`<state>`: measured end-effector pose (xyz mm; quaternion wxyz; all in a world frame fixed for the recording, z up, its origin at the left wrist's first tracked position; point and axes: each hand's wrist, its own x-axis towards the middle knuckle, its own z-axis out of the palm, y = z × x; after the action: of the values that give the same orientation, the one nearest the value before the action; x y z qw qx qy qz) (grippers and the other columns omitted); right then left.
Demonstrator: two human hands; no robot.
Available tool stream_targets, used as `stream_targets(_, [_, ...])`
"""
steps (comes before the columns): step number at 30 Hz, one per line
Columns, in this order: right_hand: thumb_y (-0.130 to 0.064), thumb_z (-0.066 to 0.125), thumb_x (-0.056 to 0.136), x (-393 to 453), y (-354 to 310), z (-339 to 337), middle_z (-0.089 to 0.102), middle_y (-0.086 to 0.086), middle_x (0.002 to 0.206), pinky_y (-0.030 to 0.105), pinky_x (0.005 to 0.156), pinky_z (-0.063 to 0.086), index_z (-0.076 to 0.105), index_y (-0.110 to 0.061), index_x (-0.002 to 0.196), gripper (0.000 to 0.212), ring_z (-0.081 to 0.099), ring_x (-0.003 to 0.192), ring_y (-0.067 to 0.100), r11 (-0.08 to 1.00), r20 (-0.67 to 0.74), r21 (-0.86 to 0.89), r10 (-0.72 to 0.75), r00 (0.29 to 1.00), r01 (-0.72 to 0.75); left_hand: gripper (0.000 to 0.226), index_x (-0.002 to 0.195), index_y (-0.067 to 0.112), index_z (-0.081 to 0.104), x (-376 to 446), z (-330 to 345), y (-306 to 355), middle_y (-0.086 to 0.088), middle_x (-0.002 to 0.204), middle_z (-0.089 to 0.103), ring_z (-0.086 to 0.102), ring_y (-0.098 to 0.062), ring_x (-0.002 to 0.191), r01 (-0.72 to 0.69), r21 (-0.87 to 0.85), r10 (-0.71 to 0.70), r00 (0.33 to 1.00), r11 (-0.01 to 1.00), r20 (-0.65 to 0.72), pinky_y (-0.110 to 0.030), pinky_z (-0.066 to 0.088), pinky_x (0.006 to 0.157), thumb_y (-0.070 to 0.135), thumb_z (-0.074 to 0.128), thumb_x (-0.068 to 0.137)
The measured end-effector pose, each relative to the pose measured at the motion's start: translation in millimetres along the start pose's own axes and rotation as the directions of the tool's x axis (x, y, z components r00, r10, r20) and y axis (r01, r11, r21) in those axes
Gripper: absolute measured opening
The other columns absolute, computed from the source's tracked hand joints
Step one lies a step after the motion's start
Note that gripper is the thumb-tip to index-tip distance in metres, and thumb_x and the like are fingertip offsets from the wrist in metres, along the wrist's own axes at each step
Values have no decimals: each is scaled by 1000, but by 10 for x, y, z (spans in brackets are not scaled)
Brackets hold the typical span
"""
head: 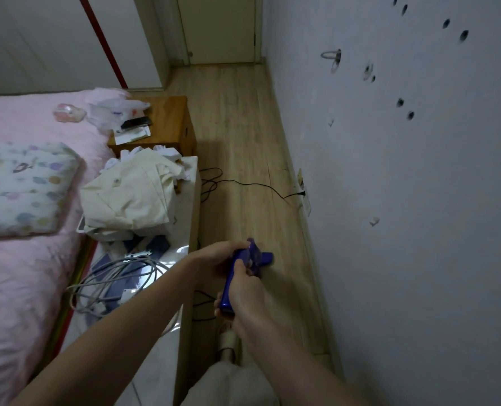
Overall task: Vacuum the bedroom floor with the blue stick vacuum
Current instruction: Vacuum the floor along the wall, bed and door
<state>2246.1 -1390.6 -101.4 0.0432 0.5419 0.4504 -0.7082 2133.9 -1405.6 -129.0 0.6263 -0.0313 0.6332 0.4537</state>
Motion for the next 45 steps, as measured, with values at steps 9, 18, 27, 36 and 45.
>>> stream_targets(9, [-49,40,100,545,-384,202,64,10,87,29,61,57,49,-9,113,44,62,61,18,1000,-6,3,-21,1000,21,64,128,3,48,288,-244,415,-11,98,65,66,-19,79,-77,-5,76,994,997,-79,-33,56,74,46,65,83])
stream_targets(18, [-55,42,97,1254,-789,-53,63,9,77,26,51,51,57,-3,116,57,59,55,16,988,-9,-152,-7,1000,6,37,116,6,53,1114,-346,853,-13,105,64,65,-28,101,-54,-92,49,998,994,-47,-39,54,90,35,59,93])
stream_targets(27, [-62,35,97,1967,-1268,-112,62,8,67,22,42,45,57,-3,107,64,57,46,16,963,-41,-269,12,999,-23,22,102,10,53,1805,-372,1419,-13,102,64,63,-31,108,-62,-13,61,996,998,-60,-38,54,87,31,51,98])
stream_targets(36, [-62,34,97,2080,-1330,-318,56,8,61,21,40,40,52,-4,98,61,51,38,15,938,-115,-343,20,993,-58,26,118,5,46,1999,-164,1515,-15,94,59,61,-30,92,-18,-30,18,1000,999,-12,-37,54,71,23,50,99])
stream_targets(45, [-57,29,100,1591,-1206,-685,55,5,58,18,36,40,47,-10,102,51,47,29,8,886,-91,-464,-47,995,-1,24,110,4,48,1706,181,1264,-16,100,61,63,-27,88,24,-108,-21,999,994,28,-37,53,73,20,57,95])
